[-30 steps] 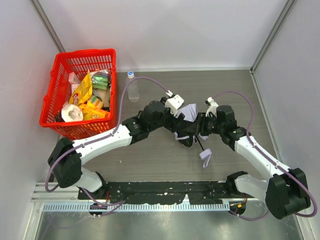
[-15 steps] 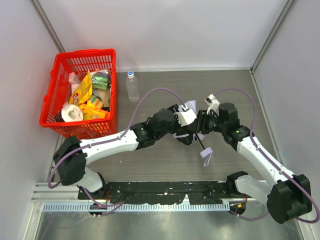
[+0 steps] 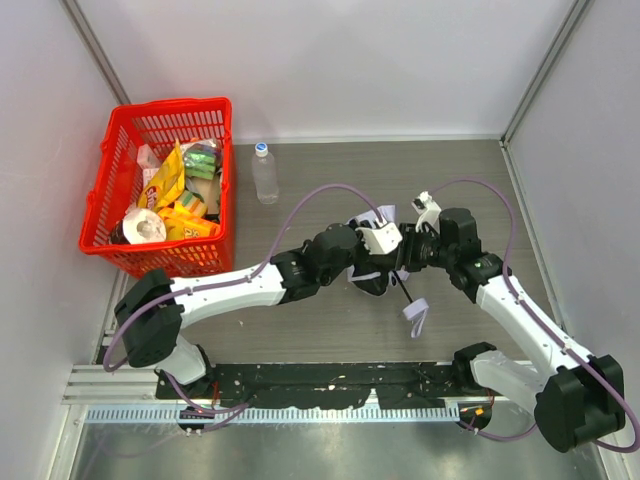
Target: Put away the umbrella
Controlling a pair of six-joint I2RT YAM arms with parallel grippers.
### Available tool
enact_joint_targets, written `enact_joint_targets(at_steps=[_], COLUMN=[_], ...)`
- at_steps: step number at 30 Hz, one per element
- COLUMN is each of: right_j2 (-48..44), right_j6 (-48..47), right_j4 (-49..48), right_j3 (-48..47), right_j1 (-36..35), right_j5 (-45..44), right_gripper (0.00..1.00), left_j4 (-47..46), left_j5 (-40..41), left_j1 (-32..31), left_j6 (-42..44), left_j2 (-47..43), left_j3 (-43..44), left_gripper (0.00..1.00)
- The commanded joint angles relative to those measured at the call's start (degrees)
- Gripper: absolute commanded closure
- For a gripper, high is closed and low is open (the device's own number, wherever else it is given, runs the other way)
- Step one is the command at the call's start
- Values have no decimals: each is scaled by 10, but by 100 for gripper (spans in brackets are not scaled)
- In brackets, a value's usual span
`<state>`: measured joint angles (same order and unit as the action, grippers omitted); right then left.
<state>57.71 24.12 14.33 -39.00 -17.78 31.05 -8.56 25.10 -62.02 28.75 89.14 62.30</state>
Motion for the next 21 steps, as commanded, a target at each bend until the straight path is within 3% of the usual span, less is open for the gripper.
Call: enact_joint_targets(at_steps=[1,6,12,17,21], right_j2=[-18,-9,-5,6,7], right_j6=[5,33,117,161,183], right_j4=[-32,-34,-136,-191,-231], right_j3=[-34,-38,-18,-16,-17], right_j1=[1,1,0,1,0], right_j5=[2,-68,-112,-118,-103], right_gripper=[99,99,99,99,99], left_j4=[-16,-2,11,-39,-54], left_j5=[-13,-46,-91,-153,-188], left_j1=[-4,-10,-10,-9,-9], left_j6=[-29,-132,-326,-485,-561], left_j2=[-16,-55,-94,-111,-77], left_j3=[22,21,-7,-45,-56], left_gripper=[100,100,100,100,100])
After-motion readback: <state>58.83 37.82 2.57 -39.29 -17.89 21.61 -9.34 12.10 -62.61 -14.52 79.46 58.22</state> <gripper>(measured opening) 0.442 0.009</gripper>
